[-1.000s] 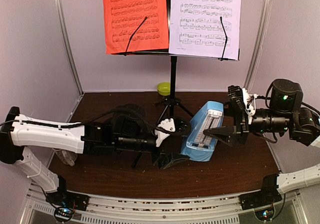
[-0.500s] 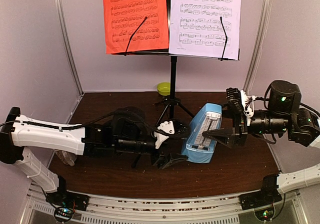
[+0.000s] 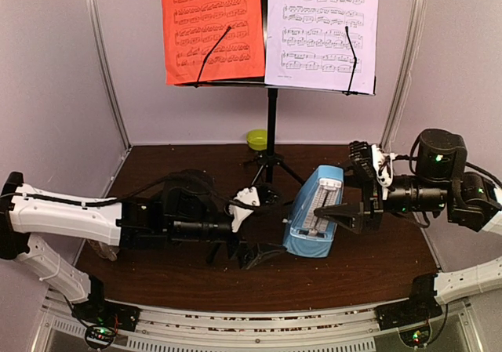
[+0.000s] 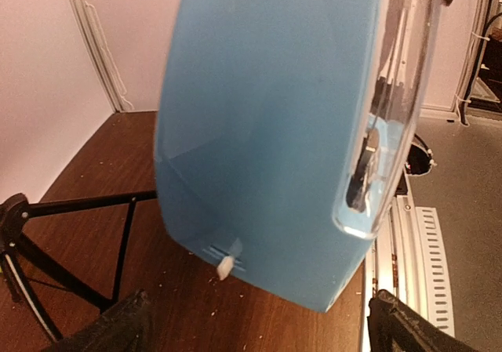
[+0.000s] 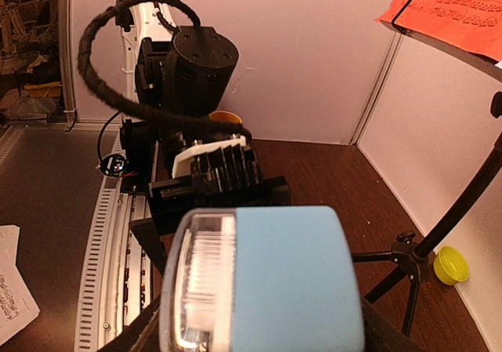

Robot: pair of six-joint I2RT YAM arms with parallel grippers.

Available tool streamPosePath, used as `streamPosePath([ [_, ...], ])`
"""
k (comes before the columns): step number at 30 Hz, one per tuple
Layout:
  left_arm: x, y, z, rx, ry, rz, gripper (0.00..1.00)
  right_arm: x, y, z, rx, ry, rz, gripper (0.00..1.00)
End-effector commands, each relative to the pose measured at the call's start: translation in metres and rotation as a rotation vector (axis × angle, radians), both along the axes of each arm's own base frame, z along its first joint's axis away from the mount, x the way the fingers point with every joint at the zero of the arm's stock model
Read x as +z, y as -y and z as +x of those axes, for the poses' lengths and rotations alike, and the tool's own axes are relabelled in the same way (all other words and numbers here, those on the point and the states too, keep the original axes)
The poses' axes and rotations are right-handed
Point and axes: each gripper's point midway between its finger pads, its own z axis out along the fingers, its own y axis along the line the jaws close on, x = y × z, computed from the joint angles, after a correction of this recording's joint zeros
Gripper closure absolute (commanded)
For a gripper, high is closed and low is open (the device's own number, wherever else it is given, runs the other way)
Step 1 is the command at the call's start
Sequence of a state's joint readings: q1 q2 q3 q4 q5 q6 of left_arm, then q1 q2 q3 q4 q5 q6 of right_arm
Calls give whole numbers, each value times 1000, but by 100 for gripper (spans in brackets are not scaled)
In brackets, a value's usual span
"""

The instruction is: Set up the instrument practice props

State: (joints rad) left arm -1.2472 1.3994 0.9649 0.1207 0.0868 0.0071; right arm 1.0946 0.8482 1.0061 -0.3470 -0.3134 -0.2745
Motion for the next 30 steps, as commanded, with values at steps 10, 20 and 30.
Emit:
streamPosePath([
  [10, 54, -28, -4, 6, 42, -123, 2, -7, -41, 18, -2, -26, 117, 100],
  [20, 28, -55, 13, 153, 31, -46, 2, -65, -70, 31, 3, -61, 133, 100],
  [30, 5, -79, 19, 261, -43, -33, 2, -105, -98, 34, 62, -88, 127, 100],
])
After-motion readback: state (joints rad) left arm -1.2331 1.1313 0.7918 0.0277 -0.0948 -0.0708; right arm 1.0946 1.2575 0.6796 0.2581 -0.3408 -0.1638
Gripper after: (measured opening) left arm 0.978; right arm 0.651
